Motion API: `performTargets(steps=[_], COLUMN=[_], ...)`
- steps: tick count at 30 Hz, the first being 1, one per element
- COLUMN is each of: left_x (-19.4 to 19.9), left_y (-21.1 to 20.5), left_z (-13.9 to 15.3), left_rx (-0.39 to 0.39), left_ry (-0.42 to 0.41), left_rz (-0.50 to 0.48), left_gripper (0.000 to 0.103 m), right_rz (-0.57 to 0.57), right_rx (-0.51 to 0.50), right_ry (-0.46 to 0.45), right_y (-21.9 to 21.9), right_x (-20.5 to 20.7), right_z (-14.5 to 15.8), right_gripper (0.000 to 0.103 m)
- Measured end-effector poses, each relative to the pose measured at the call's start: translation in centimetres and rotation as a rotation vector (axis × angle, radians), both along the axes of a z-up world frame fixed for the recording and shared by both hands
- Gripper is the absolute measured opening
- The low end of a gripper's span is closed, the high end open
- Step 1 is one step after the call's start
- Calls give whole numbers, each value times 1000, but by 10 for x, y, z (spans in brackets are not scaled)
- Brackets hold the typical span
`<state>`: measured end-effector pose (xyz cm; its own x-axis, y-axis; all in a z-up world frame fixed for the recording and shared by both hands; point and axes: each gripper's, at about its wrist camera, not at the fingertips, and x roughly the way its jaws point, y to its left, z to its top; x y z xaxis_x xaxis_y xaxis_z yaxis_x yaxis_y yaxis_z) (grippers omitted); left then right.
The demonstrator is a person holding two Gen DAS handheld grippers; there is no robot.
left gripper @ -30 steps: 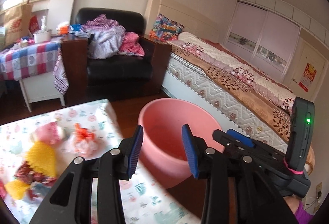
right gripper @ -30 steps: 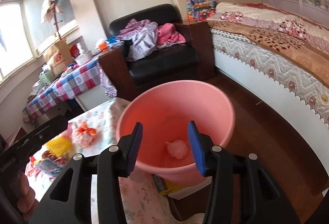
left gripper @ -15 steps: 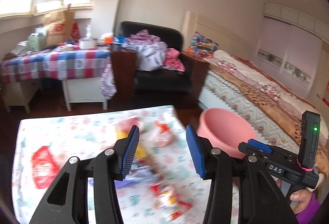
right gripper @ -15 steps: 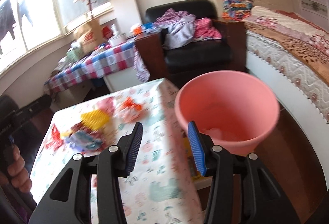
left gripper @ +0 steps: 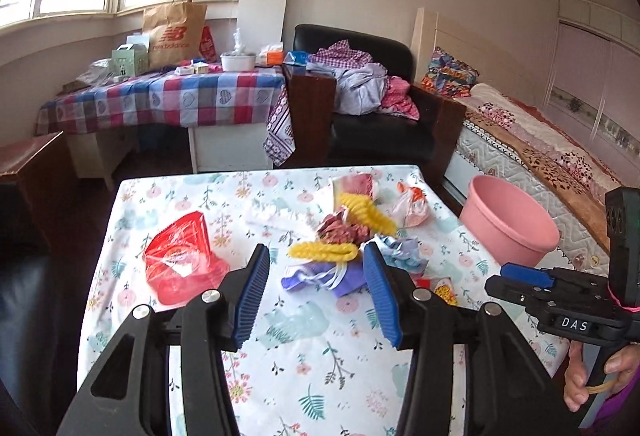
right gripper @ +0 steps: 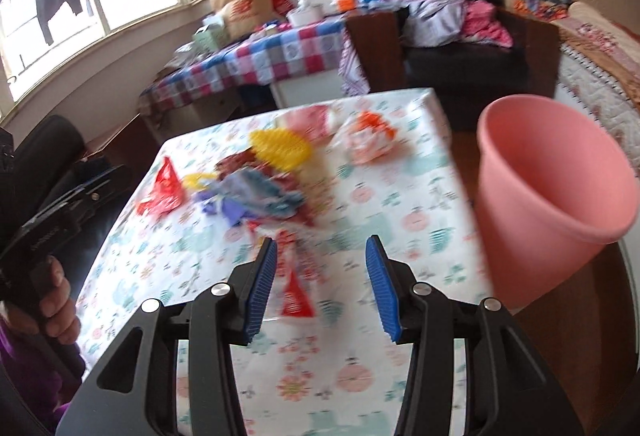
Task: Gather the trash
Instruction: 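Move both open tools back over the table, then grasp the red-yellow candy wrapper with the right tool while the left tool grasps the crumpled blue-white wrapper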
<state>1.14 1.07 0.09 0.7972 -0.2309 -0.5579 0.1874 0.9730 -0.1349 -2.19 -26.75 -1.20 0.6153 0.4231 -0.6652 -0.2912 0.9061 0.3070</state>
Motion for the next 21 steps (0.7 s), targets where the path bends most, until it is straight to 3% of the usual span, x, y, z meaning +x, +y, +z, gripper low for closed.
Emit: performTargets(steps=[9,14,15,16,19,21], left_x=[0,2,2,3,3,6], left_y=[3,-8,-12,-14,-24,-29], left_z=[-9,-11,-11,-11,-11,-11], left_rx=[-18,-26,-27,-28,-32,-45], left_ry=[28,41,41,42,41,50], left_rz=[-11,-32,-37,-43,-69,-89], left_gripper=[48,48,48,48,48,48], right_rz=[85,77,76,79,85,85], right_rx=[-48,-136,-145,-154,-151,-153], right_ry=[37,40,42,47,43,19], right_y=[36,46,47,47,41,34], right_x=[0,2,2,2,-1,-5], right_z=[-10,-19,-21,-23,-23,-19], right_gripper=[47,47,39,18,8,7])
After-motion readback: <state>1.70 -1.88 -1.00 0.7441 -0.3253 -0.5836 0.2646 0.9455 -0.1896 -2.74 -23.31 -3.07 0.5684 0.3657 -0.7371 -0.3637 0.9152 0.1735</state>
